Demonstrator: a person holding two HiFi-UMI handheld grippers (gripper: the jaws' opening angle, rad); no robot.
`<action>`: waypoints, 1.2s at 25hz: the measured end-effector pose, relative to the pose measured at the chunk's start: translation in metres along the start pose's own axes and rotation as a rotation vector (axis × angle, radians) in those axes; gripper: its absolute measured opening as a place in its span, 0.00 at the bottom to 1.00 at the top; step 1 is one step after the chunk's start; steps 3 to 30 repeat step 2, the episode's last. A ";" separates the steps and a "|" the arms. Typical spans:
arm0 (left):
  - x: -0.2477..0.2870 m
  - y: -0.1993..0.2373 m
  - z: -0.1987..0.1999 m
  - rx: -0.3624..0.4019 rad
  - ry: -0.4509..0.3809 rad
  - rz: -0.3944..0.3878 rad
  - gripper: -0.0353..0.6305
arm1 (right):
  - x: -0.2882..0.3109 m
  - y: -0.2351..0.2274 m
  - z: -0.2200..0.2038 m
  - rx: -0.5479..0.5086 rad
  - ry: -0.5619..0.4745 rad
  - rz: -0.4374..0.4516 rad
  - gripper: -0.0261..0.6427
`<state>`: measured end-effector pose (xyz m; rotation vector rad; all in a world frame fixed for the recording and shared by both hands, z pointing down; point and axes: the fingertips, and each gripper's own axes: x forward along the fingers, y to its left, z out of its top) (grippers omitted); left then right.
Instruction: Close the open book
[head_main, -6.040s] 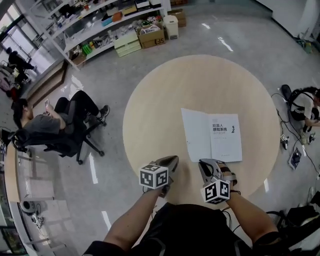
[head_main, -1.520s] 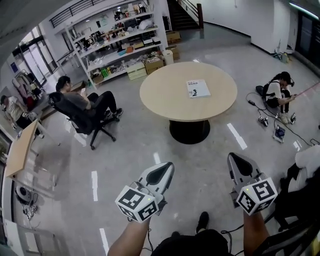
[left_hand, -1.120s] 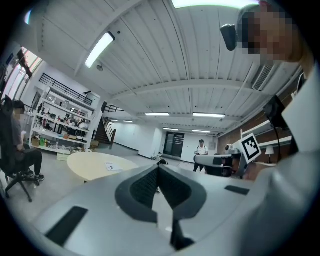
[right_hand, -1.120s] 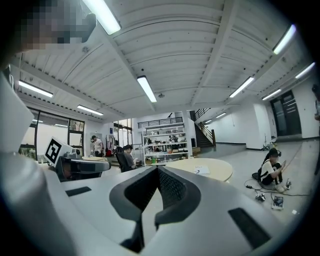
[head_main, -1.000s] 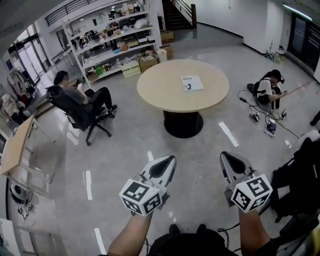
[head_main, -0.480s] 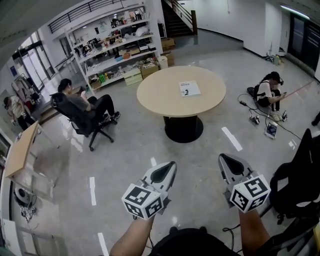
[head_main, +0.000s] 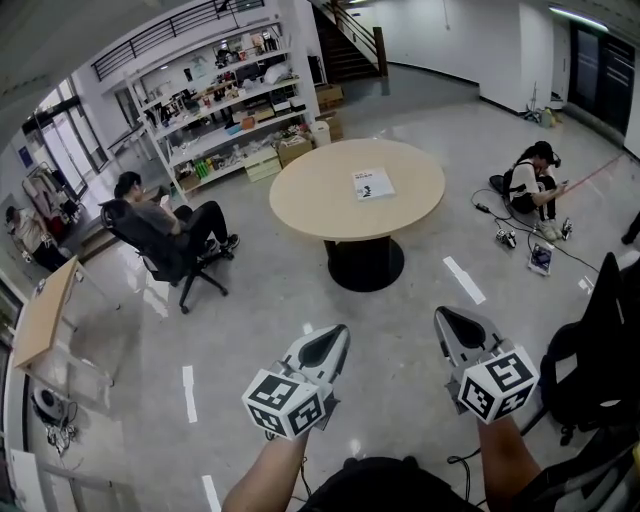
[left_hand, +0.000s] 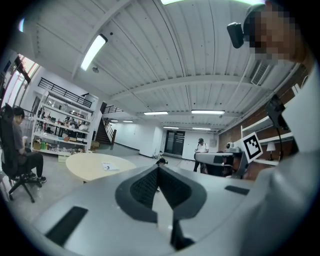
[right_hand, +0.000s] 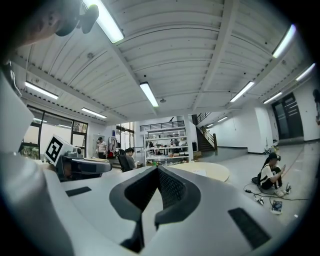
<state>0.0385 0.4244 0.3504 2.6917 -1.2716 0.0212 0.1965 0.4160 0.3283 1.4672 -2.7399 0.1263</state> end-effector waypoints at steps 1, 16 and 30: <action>-0.001 0.000 0.000 0.000 -0.001 0.002 0.04 | 0.000 0.001 0.000 0.000 0.000 0.001 0.04; -0.003 0.000 0.000 0.001 -0.001 0.004 0.04 | -0.001 0.002 0.000 -0.001 0.001 0.002 0.03; -0.003 0.000 0.000 0.001 -0.001 0.004 0.04 | -0.001 0.002 0.000 -0.001 0.001 0.002 0.03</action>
